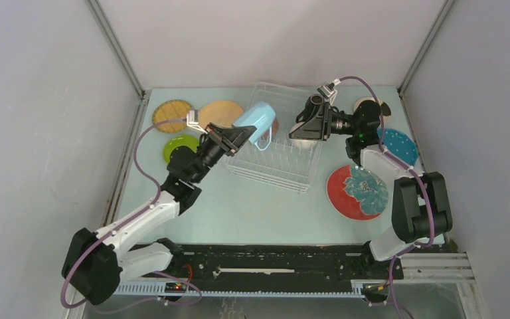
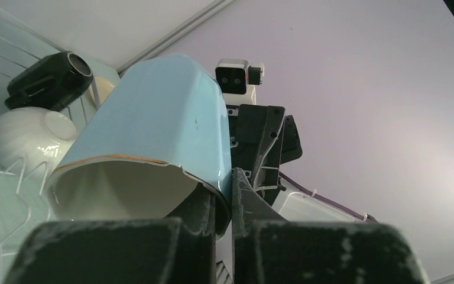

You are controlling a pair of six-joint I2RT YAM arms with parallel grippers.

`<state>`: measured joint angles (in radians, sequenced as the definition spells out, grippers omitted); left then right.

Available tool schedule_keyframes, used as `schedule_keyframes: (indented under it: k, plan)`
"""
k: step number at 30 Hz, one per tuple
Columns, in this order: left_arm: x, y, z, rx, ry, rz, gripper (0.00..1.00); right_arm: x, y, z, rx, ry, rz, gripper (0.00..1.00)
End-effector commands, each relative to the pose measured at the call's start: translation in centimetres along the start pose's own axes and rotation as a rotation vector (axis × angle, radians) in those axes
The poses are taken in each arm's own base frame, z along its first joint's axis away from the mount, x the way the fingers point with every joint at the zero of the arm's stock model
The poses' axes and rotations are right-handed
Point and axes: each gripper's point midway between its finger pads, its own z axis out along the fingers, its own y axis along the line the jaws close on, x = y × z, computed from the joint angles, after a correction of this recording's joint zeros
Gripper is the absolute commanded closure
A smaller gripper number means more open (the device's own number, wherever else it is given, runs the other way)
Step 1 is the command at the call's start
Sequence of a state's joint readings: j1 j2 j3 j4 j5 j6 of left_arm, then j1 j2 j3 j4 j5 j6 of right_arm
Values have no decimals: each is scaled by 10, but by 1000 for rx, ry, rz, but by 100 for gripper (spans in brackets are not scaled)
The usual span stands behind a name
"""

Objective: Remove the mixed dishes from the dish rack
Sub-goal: Place the cup at the center of the board.

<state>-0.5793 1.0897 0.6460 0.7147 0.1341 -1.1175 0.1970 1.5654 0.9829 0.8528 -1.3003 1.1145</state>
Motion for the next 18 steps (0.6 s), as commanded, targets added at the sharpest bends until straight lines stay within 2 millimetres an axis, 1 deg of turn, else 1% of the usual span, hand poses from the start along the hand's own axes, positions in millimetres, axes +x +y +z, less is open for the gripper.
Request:
schedule_keyframes:
  k: [1,6,12,13,18]
  plan:
    - [-31,-36,-17,101,-101,89,100,-6,13,1,-17,2,-79,7]
    - [-45,-19,-33,7,-142,143,100,-5,12,1,-15,2,-76,7]
    - [-61,10,-54,-183,-174,243,100,-5,10,1,-12,2,-72,7]
    - [-67,14,-59,-215,-191,265,100,-5,10,1,-12,1,-73,7]
    - [-84,50,-83,-397,-216,366,100,-5,8,1,-9,0,-69,7]
